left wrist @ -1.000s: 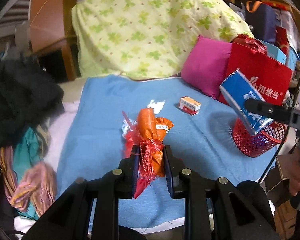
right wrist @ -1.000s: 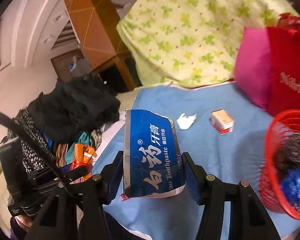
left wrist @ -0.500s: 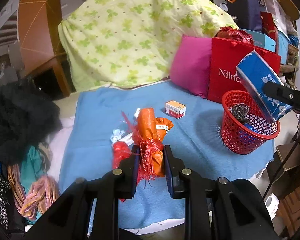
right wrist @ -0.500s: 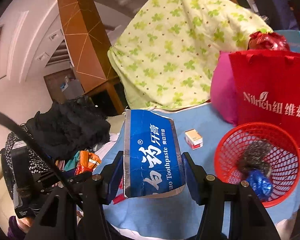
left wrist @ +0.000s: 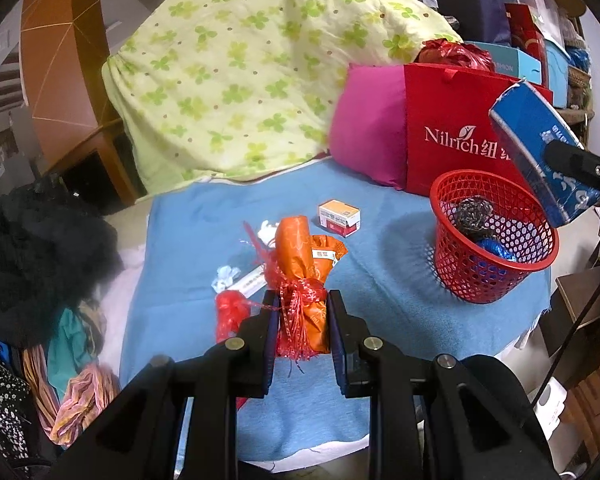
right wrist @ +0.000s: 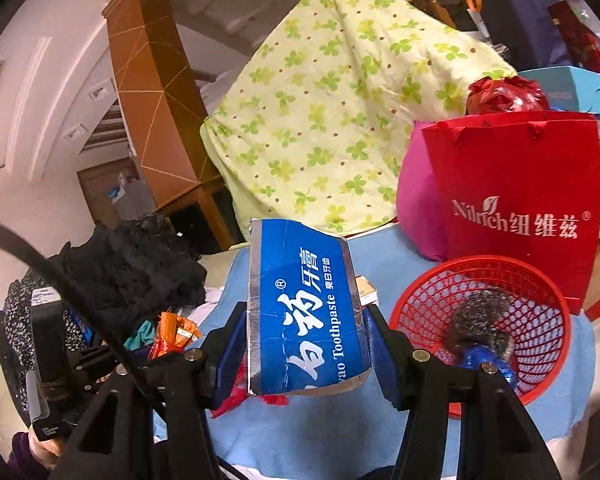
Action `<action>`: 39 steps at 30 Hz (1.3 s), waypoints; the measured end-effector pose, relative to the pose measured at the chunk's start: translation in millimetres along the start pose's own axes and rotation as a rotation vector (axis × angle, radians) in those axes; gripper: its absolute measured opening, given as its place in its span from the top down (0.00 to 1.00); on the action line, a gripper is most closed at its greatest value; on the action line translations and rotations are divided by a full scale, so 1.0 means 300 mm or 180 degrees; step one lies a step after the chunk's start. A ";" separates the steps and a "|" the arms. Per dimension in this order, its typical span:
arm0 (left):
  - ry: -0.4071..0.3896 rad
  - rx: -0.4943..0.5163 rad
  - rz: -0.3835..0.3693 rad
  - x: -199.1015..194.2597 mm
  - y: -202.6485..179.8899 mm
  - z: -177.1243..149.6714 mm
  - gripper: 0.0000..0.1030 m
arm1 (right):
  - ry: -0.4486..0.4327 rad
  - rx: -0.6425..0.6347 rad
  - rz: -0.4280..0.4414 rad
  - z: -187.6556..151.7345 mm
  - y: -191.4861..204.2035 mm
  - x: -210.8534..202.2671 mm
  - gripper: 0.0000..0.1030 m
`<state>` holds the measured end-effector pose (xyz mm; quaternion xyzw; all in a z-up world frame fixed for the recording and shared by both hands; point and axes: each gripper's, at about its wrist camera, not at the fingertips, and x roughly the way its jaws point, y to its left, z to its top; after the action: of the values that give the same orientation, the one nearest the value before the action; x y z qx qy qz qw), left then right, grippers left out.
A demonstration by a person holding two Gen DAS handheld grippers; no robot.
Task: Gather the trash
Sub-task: 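Lift the orange wrapper and toothpaste carton and carry both toward the red basket, then open both grippers over the red basket to drop wrapper and carton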
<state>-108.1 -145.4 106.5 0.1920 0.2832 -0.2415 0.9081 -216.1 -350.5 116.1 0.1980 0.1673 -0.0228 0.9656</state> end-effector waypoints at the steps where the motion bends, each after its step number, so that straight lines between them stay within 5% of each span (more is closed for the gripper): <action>1: 0.0006 0.0012 -0.0005 0.002 -0.007 0.002 0.76 | -0.0008 0.0009 -0.0014 0.000 -0.007 -0.006 0.42; 24: 0.0125 0.0235 -0.0063 0.057 -0.141 0.017 0.75 | -0.0104 0.0340 -0.0238 -0.021 -0.216 -0.081 0.40; 39: -0.0117 0.0221 -0.0866 0.111 -0.346 0.150 0.75 | -0.0212 0.0756 -0.0554 -0.049 -0.436 -0.145 0.40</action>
<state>-122.0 -262.3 98.6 0.1787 0.2814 -0.3755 0.8648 -276.1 -466.3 68.9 0.2947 0.1479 -0.1325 0.9348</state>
